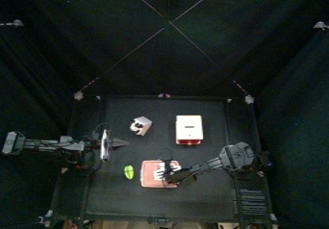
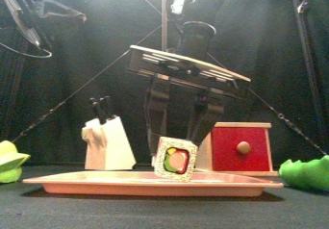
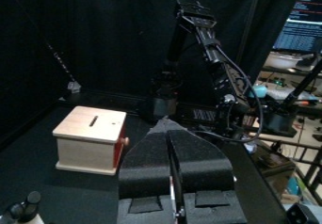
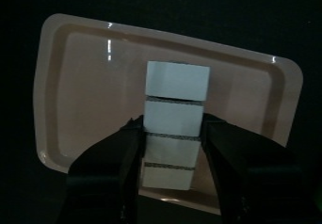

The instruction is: Put sushi roll on plate to cut

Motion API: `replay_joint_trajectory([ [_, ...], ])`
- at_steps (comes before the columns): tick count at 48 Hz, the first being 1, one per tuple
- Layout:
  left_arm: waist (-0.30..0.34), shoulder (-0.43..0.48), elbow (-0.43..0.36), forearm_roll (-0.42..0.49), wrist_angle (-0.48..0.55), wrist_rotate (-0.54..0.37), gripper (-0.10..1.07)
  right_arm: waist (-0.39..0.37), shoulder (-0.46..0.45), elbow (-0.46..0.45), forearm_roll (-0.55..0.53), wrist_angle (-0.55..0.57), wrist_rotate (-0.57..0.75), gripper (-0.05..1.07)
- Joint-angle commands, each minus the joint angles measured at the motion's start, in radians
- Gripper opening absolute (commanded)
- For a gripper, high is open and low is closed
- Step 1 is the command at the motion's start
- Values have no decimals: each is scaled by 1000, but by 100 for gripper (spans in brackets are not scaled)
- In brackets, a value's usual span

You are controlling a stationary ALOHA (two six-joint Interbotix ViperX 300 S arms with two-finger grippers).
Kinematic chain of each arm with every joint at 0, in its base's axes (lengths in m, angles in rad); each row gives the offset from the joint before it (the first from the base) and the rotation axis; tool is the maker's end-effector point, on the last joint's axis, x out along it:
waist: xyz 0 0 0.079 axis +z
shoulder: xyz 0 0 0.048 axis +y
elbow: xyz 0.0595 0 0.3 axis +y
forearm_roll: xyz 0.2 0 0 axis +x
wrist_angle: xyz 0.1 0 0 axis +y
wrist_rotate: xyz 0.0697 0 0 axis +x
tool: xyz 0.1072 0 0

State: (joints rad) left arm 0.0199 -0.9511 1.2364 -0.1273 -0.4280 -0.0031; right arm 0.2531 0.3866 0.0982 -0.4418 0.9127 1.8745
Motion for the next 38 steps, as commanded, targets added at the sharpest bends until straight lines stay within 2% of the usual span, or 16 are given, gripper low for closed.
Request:
replay_joint_trajectory([
  [1,0,5,-18,-2,-9,-2,-2,-5,-57,-14,0,-9,2,73],
  [8,0,5,-18,0,-9,-2,-2,-5,-57,-18,3,-12,2,87],
  [14,-2,3,-18,0,-9,-2,-2,-5,-57,-18,14,-12,0,93],
  [38,0,5,-18,0,-9,-2,-2,-5,-67,-21,11,-17,-6,94],
])
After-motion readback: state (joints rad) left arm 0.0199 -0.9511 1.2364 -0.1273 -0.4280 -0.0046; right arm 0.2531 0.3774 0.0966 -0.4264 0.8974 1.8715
